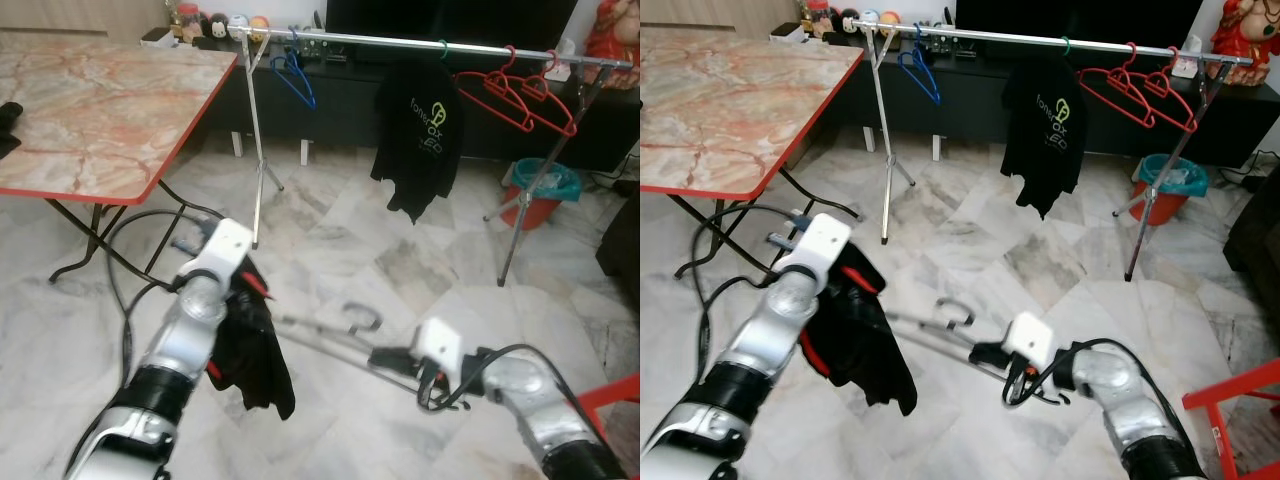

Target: Hang hanger

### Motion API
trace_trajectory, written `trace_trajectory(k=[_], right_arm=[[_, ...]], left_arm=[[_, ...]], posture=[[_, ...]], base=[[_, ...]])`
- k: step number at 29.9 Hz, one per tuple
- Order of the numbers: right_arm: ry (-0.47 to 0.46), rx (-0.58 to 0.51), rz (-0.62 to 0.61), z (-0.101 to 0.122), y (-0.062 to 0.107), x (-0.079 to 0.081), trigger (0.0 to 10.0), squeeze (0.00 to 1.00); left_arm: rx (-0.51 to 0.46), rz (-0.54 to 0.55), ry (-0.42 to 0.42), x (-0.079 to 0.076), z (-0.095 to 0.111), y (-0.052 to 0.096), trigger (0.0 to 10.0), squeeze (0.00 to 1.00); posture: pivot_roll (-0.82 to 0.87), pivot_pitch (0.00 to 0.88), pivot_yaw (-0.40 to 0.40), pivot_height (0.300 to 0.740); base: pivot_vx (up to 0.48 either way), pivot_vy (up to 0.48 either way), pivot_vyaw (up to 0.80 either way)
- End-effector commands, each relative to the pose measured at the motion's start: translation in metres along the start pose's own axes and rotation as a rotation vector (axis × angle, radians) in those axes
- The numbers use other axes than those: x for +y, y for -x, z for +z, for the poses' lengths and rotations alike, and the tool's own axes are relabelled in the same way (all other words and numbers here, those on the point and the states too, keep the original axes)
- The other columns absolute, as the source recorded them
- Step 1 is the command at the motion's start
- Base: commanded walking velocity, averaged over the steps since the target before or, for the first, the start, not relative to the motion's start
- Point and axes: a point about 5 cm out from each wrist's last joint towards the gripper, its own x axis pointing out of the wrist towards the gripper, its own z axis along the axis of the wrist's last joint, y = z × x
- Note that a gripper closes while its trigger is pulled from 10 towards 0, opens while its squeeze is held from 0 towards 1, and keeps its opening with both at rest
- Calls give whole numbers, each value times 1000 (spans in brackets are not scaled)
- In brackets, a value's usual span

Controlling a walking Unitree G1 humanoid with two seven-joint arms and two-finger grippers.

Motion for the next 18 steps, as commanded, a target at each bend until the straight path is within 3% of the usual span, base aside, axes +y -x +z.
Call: trace_trajectory(k=[1,2,3,4,5,6,8,10,13,18], right_arm=[[-42,-97,-30,10,1,2,0,0],[-42,-97,-30,10,1,2,0,0],[-65,-142,-58,12,-1,5,10000,0],[-71,-193,-145,14,-2,4,10000,0],[-71,-193,-145,14,-2,4,10000,0],[-82,-254,-326,18,-2,-5,10000,0],[-111,-310,-544,21,1,-17,10000,0],[-148,-345,-665,21,2,-20,10000,0],[-186,-375,-653,20,-7,-5,10000,0],[-215,-370,-747,14,-6,0,10000,0]], left_arm=[[-47,14,35,4,3,3,10000,0],[-47,14,35,4,3,3,10000,0],[-52,7,93,4,0,5,10000,0],[-78,-11,169,2,0,9,10000,0],[-78,-11,169,2,0,9,10000,0],[-138,-35,243,-2,5,14,10000,0],[-209,-71,321,-7,13,19,10000,0],[-239,-86,370,-12,17,22,10000,0],[-235,-68,414,-18,18,21,10000,0],[-276,-71,500,-19,24,24,10000,0]], posture=[[40,41,-18,740],[40,41,-18,740],[39,46,-14,740],[38,48,-12,740],[38,48,-12,740],[36,52,-9,740],[32,53,-5,740],[27,50,-1,740],[22,45,6,740],[17,19,7,740]], base=[[0,0,0],[0,0,0],[0,0,0],[0,0,0],[0,0,0],[0,0,0],[0,0,0],[0,0,0],[0,0,0],[0,0,0]])
